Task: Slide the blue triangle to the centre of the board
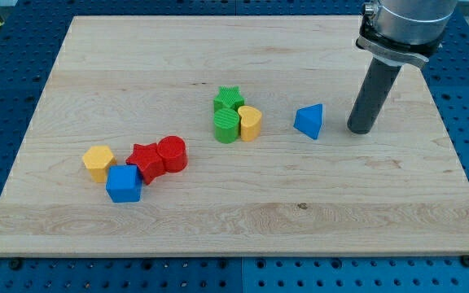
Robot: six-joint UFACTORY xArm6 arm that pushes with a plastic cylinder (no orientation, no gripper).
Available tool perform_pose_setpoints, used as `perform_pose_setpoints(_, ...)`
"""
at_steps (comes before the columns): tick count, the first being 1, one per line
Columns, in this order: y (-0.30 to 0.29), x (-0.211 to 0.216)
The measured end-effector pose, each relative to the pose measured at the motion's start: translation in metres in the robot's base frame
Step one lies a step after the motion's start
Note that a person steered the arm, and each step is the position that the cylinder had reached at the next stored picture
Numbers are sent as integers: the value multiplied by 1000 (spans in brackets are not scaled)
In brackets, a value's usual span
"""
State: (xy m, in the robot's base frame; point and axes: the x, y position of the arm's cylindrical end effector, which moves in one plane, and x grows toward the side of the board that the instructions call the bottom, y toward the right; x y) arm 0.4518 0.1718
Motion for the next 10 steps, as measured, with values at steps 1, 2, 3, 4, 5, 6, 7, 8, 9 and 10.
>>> perform_pose_setpoints(1, -2, 0)
perform_pose_setpoints(2, -21, 0)
perform_pose_setpoints(3, -24, 0)
perform_pose_setpoints(4, -24, 0)
perform_pose_setpoints(5, -43, 0)
perform_pose_setpoints(6, -54, -5)
perform_pose_setpoints(7, -54, -7)
perform_pose_setpoints(8, -55, -7)
perform_pose_setpoints(9, -83, -13)
perform_pose_setpoints(10, -104, -33)
